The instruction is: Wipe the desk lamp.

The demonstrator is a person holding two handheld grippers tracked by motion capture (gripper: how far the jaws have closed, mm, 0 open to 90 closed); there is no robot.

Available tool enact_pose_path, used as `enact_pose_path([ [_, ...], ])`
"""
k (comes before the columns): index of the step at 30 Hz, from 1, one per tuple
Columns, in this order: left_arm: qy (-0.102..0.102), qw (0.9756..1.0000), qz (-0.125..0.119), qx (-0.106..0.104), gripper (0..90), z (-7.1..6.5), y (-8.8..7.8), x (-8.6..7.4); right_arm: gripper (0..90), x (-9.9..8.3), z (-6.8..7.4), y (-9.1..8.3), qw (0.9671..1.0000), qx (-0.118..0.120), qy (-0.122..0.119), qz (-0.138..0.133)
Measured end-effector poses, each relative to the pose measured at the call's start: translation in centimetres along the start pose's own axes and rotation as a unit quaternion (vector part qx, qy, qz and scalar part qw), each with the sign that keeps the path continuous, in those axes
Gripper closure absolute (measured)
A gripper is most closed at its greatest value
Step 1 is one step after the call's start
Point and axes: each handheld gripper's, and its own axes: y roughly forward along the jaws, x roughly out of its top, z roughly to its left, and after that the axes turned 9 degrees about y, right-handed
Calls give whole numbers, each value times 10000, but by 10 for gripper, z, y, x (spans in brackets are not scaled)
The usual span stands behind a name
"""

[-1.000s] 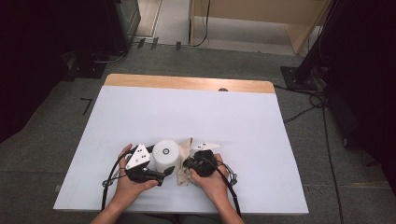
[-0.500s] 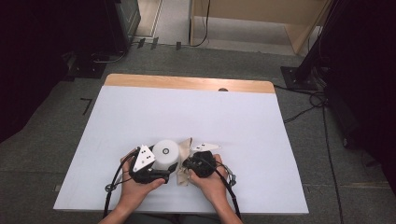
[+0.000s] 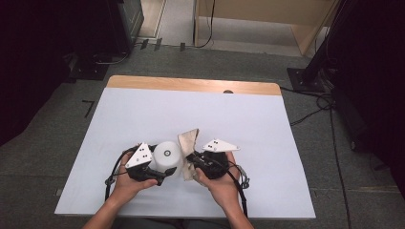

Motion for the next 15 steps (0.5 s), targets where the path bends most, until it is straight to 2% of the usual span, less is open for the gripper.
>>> enact_pose_path([
  [4,10,10000,-2,-11,88,0,0,0,820,-4,4,7,9998,-101,-104,110],
  [8,19,10000,-1,-18,88,0,0,0,820,-17,-5,24,9988,-274,-67,409],
  [12,28,10000,0,-23,88,0,0,0,820,-30,-13,42,9958,-490,-45,771],
  [15,27,10000,5,-24,88,0,0,0,819,-39,-20,54,9930,-542,40,1049],
])
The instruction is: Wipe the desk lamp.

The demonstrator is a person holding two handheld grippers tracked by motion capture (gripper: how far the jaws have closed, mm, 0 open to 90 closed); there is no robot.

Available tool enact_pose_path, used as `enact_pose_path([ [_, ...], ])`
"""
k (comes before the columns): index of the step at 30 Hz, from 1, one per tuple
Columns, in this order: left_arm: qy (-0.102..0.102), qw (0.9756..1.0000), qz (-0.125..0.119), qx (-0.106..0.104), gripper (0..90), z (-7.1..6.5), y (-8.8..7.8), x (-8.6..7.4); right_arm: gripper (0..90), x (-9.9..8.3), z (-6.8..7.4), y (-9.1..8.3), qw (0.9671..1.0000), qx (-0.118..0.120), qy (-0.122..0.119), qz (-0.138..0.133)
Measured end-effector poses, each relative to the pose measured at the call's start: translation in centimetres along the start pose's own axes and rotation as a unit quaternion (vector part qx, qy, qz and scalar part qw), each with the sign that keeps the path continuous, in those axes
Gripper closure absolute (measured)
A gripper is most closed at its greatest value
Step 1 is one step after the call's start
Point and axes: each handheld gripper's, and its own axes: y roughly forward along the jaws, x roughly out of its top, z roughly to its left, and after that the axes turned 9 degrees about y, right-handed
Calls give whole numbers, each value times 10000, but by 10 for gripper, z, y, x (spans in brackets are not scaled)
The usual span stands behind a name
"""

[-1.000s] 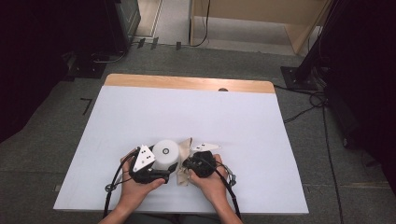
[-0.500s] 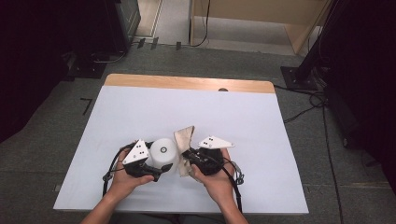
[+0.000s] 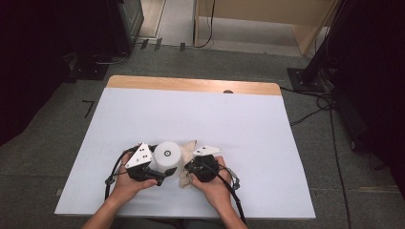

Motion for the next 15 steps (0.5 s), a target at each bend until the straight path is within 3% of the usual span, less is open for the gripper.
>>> enact_pose_path([
  [7,-58,10000,62,47,85,-1,-1,1,819,-3,-5,7,9999,18,60,101],
  [10,-194,9996,149,160,82,-5,-2,3,819,-3,-6,7,9999,47,100,115],
  [12,-330,9989,149,295,69,-9,-2,3,818,-3,-6,7,9999,60,115,107],
  [15,-525,9960,278,669,53,-17,1,3,818,-3,-7,7,9998,69,139,101],
])
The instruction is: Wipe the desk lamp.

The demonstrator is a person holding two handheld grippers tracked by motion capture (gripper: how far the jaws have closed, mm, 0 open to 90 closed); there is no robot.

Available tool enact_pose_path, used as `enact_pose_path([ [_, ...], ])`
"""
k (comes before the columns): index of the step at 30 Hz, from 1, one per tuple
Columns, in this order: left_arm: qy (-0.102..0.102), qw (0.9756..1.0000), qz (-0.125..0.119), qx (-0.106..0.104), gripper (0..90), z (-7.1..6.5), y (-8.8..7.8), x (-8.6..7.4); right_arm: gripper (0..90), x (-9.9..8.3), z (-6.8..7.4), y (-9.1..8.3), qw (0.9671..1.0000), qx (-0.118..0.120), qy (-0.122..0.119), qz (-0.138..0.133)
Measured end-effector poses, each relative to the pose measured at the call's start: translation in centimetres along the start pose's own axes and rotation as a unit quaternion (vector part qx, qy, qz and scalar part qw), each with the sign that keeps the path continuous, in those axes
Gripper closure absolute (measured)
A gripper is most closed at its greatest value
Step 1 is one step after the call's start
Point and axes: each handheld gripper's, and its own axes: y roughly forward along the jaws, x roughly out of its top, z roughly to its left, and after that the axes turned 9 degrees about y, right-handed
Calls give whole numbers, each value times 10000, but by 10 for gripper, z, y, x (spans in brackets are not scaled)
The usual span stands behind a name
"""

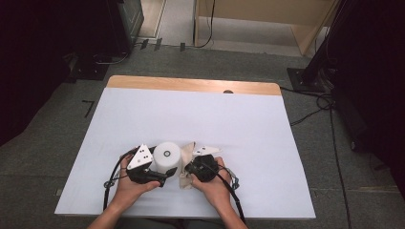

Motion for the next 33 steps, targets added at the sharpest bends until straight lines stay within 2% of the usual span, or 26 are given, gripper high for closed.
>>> enact_pose_path([
  [2,-84,9993,115,355,43,-8,1,1,818,0,0,0,10000,-8,0,-12],
  [5,-217,9964,319,755,49,-20,5,3,818,0,0,0,10000,-11,35,-9],
  [7,-280,9950,381,883,59,-25,8,2,818,-1,1,0,10000,-24,48,-6],
  [9,-256,9947,378,925,81,-24,8,2,818,-1,1,0,10000,-21,21,-19],
  [14,-238,9970,283,680,85,-15,7,1,818,-1,1,0,10000,-4,41,-25],
  [16,-260,9985,241,416,85,-6,6,0,818,0,1,-2,10000,43,23,-63],
  [17,-290,9991,201,219,85,-1,6,0,818,1,2,-3,9999,71,25,-83],
  [19,-245,9996,100,-40,85,8,4,-1,818,3,4,-7,9999,84,-7,-141],
  [23,-93,9993,-68,-351,86,17,1,-4,822,9,8,-19,9993,237,-2,-287],
  [27,281,9982,14,-526,86,13,5,-5,823,19,16,-38,9977,303,-125,-591],
  [30,475,9971,42,-585,86,9,8,-4,824,26,21,-56,9955,335,-197,-859],
  [33,568,9961,53,-669,86,7,9,-3,824,31,24,-73,9925,402,-257,-1122],
])
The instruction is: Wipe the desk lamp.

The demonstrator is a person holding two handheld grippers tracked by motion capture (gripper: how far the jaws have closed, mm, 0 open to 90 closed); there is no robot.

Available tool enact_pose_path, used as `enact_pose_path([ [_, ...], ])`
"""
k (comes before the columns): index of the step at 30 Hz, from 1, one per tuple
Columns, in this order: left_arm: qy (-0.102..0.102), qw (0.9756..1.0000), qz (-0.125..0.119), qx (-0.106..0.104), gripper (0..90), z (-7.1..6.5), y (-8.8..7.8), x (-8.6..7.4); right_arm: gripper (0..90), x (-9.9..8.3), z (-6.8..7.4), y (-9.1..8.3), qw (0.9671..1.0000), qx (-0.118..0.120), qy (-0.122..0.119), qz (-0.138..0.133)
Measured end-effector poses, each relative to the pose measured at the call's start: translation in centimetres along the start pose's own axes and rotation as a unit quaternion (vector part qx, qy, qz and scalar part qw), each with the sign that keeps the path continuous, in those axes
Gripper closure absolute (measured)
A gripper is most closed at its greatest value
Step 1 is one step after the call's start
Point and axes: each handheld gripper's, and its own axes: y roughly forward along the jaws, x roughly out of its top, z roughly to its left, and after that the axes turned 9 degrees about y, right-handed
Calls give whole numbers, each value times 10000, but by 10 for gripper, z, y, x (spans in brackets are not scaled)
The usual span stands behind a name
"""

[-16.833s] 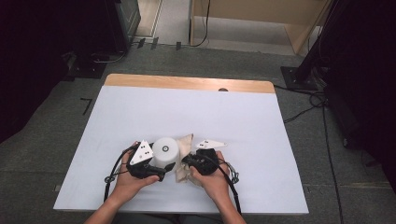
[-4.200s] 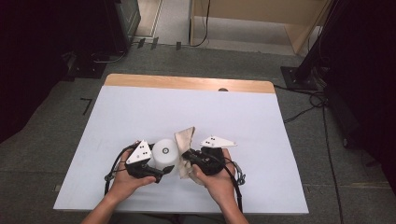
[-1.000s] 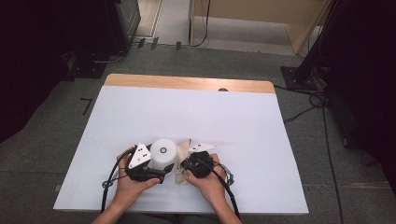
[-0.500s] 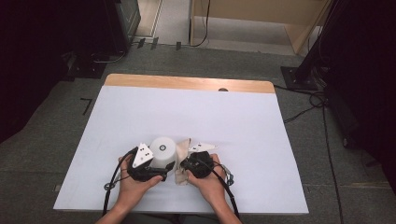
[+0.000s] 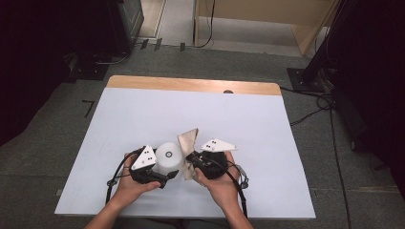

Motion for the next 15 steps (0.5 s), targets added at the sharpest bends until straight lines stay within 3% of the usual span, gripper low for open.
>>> enact_pose_path([
  [4,26,10000,-9,-76,86,0,1,0,824,1,4,-1,9999,-65,-131,-57],
  [7,15,10000,-34,-92,86,1,0,0,827,-6,0,8,9998,-212,-38,49],
  [12,51,9999,-35,-111,86,1,0,-1,827,-24,-12,31,9976,-395,106,558],
  [15,52,9999,-38,-114,86,1,0,-1,826,-36,-21,46,9942,-470,249,939],
])
